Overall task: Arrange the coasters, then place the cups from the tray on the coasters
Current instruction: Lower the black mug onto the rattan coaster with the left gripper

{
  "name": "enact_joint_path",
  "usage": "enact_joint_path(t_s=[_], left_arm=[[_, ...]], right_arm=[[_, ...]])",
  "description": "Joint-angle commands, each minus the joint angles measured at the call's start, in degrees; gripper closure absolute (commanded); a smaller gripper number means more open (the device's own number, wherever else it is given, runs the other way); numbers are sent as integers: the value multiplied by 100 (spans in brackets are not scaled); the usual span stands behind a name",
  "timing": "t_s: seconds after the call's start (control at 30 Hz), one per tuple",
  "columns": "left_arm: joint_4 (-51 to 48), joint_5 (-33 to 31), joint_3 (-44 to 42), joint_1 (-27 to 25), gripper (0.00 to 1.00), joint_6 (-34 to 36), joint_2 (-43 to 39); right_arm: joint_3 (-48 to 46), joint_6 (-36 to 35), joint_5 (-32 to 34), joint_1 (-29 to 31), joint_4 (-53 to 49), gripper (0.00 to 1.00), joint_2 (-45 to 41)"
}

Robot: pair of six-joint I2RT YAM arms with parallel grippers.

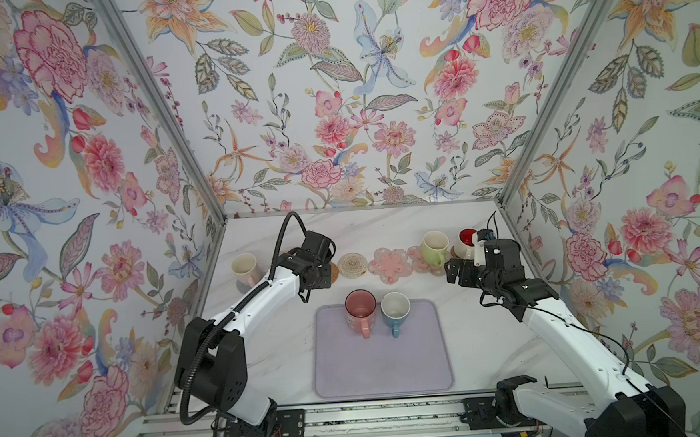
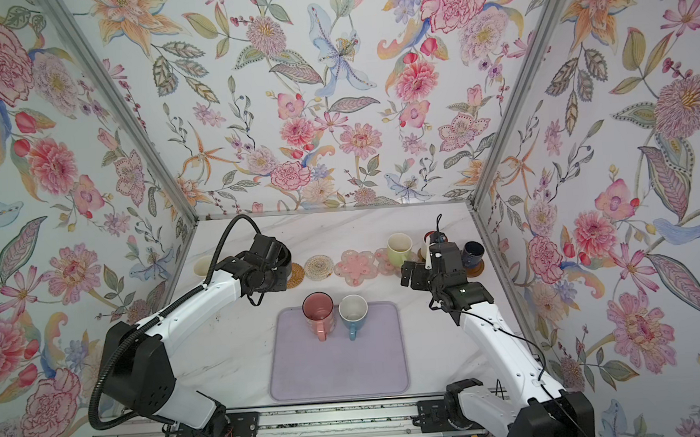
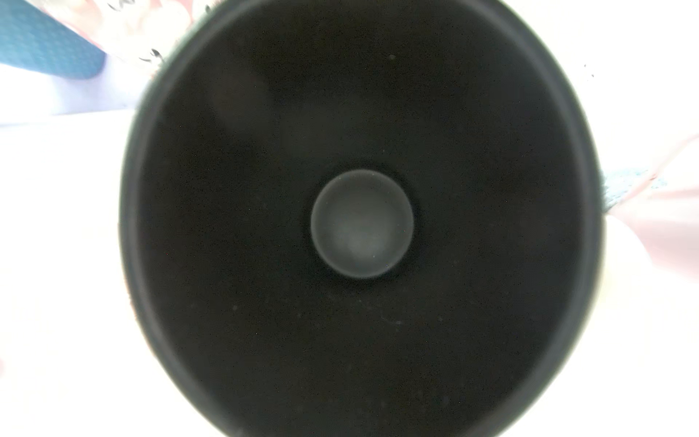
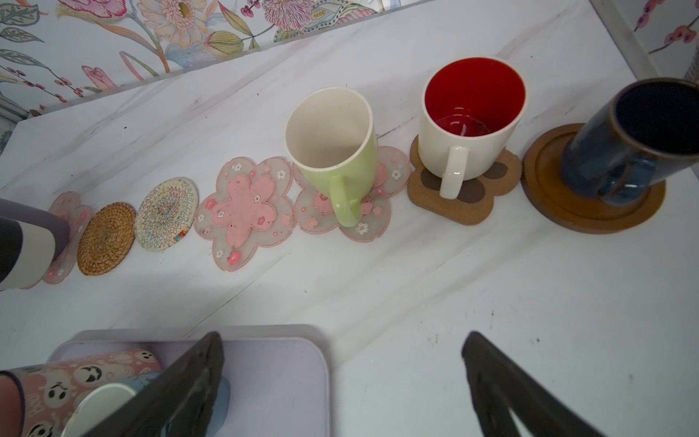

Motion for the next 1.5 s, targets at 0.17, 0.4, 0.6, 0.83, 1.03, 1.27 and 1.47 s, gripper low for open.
enact_joint_path(t_s=[0.17, 0.4, 0.6, 0.83, 1.03, 1.27, 1.47], left_arm=[[606, 294, 348, 198, 100, 195, 377], [758, 485, 476, 333, 100, 265, 621], [775, 534, 603, 362, 100, 314, 848], [817, 565, 609, 409, 100, 323, 922], [833, 582, 556, 448, 100, 333, 922], [887, 632, 531, 466, 100, 323, 987], [907, 683, 556, 470, 100, 314, 1062]], right_arm=[[-84, 34, -34, -39, -32, 1, -50], [-89, 34, -32, -47, -32, 1, -40], [-82, 35, -32, -63, -26, 1, -39], [-81, 35, -40, -80, -24, 1, -41], [-83, 34, -45, -85, -25, 1, -35], [-94, 35, -47, -80, -28, 1, -32], [-101, 30, -47, -80, -24, 1, -28]])
